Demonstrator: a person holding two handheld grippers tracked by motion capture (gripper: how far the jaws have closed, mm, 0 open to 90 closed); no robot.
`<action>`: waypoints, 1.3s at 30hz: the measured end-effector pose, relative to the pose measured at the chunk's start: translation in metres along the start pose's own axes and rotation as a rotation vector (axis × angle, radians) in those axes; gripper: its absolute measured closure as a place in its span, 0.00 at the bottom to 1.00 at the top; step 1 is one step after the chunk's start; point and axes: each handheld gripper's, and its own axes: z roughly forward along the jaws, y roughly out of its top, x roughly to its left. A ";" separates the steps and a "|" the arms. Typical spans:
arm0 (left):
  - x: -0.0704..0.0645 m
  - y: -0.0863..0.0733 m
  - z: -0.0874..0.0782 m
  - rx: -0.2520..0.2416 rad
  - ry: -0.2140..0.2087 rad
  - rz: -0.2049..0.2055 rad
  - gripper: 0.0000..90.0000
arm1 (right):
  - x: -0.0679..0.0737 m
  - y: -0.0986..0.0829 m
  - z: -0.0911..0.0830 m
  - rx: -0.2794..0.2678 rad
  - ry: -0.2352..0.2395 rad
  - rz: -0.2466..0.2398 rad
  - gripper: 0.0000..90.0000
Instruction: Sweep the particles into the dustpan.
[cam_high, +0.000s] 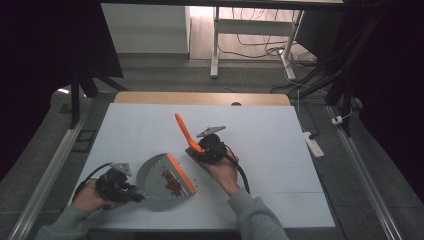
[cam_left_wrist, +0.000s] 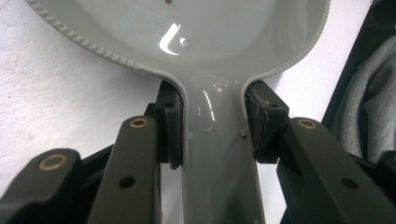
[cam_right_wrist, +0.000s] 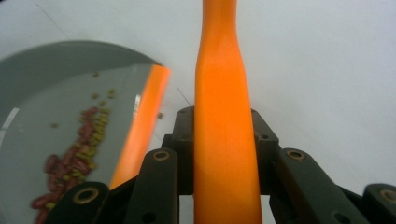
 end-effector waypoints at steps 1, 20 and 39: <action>0.000 0.000 -0.001 0.002 0.001 0.001 0.69 | -0.002 -0.001 0.001 0.006 -0.004 0.006 0.79; 0.001 -0.001 0.000 0.009 -0.002 0.001 0.69 | 0.043 0.026 0.044 0.047 0.155 -0.036 0.79; 0.001 -0.001 0.001 0.010 -0.005 0.004 0.69 | 0.006 -0.001 -0.005 -0.018 0.050 0.006 0.79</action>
